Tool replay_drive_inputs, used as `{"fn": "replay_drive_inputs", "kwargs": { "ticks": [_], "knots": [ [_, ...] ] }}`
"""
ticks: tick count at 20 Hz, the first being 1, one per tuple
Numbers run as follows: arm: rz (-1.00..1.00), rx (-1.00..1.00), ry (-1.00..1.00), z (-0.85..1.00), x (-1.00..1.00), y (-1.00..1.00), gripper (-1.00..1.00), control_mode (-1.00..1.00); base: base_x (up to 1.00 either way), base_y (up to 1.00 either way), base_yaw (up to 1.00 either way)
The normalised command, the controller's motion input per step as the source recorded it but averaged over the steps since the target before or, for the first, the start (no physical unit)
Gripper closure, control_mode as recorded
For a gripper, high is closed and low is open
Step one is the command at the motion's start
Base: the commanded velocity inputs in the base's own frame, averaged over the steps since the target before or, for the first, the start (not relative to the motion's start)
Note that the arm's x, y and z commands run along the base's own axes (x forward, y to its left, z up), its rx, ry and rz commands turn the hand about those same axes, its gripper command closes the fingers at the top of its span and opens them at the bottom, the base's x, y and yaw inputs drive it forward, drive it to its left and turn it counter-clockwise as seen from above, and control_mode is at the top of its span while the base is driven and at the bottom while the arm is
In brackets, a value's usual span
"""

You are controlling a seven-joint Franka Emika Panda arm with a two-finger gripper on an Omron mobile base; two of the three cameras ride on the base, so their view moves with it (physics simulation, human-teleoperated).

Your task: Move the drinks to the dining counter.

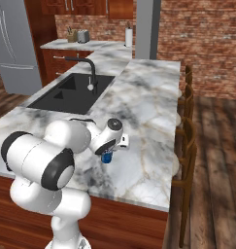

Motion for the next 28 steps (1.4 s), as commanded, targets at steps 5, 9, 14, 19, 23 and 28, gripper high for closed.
{"fn": "replay_drive_inputs", "kwargs": {
  "ticks": [5, 9, 14, 19, 23, 28],
  "knots": [
    [0.0, 0.0, -0.03, -0.36, -0.09, 0.19, 1.0, -1.0, 0.0, 0.0, 0.0],
    [0.0, 0.0, -0.14, -0.42, -0.06, 0.21, 1.0, -1.0, 0.0, 0.0, 0.0],
    [0.0, 0.0, -0.25, -0.44, -0.25, 0.11, 1.0, -1.0, 0.0, 0.0, 0.0],
    [0.0, 0.0, -0.22, -0.38, -0.33, 0.09, 1.0, -1.0, 0.0, 0.0, 0.0],
    [0.0, 0.0, -0.14, -0.29, -0.19, 0.12, -1.0, -1.0, 0.0, 0.0, 0.0],
    [0.0, 0.0, -0.05, -0.21, -0.04, 0.15, -1.0, -1.0, 0.0, 0.0, 0.0]
  ]
}}
